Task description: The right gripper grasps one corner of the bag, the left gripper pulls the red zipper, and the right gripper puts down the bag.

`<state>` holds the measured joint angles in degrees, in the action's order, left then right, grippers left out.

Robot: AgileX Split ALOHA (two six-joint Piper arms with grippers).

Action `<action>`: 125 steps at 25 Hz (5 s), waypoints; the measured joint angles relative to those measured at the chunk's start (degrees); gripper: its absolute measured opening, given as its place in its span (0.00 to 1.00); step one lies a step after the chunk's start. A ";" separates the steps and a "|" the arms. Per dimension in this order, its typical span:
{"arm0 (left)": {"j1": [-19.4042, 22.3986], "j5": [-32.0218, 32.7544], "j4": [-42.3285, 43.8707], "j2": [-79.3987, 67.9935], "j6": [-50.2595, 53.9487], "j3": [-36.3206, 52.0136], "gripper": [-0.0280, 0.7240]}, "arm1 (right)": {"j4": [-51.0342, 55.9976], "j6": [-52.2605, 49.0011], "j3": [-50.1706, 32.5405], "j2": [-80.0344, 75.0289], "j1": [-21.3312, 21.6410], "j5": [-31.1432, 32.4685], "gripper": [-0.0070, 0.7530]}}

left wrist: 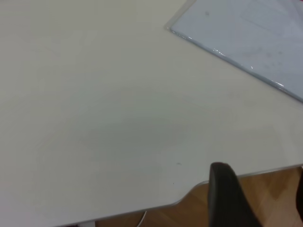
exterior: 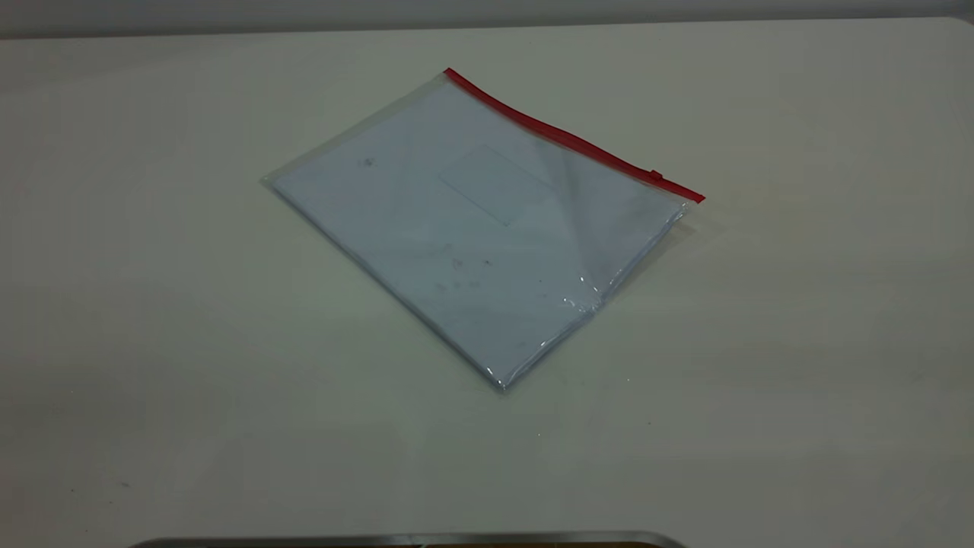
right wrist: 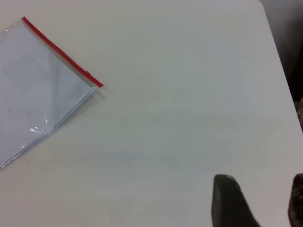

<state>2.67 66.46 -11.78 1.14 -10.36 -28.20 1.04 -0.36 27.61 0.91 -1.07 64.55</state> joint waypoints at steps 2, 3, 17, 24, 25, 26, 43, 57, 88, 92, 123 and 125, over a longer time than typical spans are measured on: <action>0.00 0.00 0.00 0.00 0.00 0.00 0.60 | 0.00 0.00 0.00 0.00 0.00 0.00 0.46; 0.00 0.00 0.00 0.00 0.00 0.00 0.60 | 0.00 0.00 0.00 0.00 0.00 0.00 0.46; 0.00 0.00 0.00 0.00 -0.19 0.00 0.60 | 0.00 0.00 0.00 0.00 0.00 0.00 0.46; 0.00 0.00 0.00 0.00 -0.19 0.00 0.60 | 0.00 0.00 0.00 0.00 0.00 0.00 0.46; 0.00 0.00 0.00 0.00 -0.19 0.00 0.60 | 0.00 0.00 0.00 0.00 0.00 0.00 0.46; 0.00 0.00 0.00 0.00 -0.19 0.00 0.60 | 0.00 0.00 0.00 0.00 0.00 0.00 0.46; 0.00 -7.22 -0.13 -5.16 3.16 -1.38 0.60 | 3.89 0.01 0.11 -1.96 0.00 -1.25 0.46; 0.00 -31.85 -7.95 -54.78 -10.17 -13.13 0.68 | 29.32 24.50 0.27 -50.58 0.00 -34.84 0.68; 0.00 -39.05 -33.83 -90.99 -37.48 -28.62 0.70 | 101.42 97.03 30.72 -136.97 0.00 -28.56 0.69; 0.00 -39.05 -33.83 -90.99 -37.49 -28.68 0.70 | 101.42 97.03 34.22 -141.06 -0.55 -25.33 0.69; 0.00 -46.10 -36.27 -92.29 -37.95 -28.68 0.70 | 56.60 75.56 44.33 -133.03 -4.51 -20.26 0.05; 0.00 -46.27 -38.21 -93.84 -38.63 -28.68 0.70 | 59.36 76.45 46.06 -130.96 -4.89 -23.15 0.05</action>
<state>2.67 20.19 -49.99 -92.70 -48.99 -56.88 60.40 76.09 73.66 -130.05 -5.97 41.41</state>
